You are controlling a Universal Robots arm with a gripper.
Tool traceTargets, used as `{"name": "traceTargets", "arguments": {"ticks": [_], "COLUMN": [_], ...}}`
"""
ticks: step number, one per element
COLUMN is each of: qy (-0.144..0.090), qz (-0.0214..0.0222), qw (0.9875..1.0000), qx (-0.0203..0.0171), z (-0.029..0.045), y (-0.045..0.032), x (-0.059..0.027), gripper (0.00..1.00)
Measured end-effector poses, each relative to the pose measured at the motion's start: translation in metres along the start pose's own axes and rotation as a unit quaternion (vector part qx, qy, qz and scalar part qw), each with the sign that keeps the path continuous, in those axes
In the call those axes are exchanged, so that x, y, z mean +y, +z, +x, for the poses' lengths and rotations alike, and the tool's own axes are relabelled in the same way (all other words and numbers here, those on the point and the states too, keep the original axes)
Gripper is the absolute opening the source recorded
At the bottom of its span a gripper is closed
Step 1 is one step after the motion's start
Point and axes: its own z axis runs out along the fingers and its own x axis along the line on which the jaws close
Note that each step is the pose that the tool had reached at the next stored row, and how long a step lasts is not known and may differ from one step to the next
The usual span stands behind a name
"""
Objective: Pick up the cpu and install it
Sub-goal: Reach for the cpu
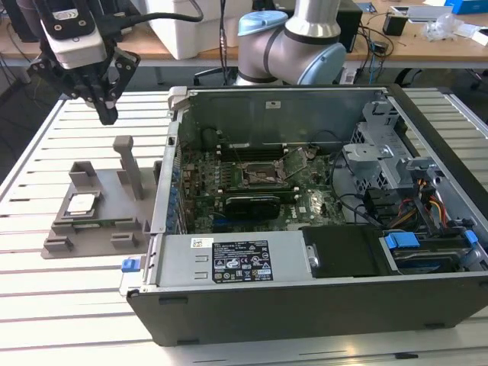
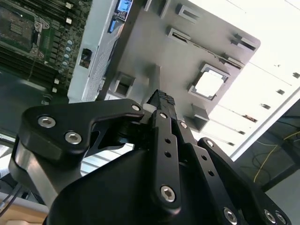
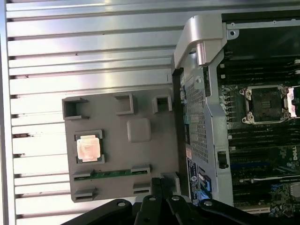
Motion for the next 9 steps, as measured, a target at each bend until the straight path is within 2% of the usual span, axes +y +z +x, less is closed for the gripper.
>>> {"name": "traceTargets", "arguments": {"ticks": [4,9], "qy": [0.0,0.0], "qz": [0.0,0.0], "qw": [1.0,1.0], "qx": [0.0,0.0], "z": [0.0116,0.021], "y": [-0.0003,-0.0005], "x": [-0.0008,-0.0016], "gripper": [0.11,0.11]}}
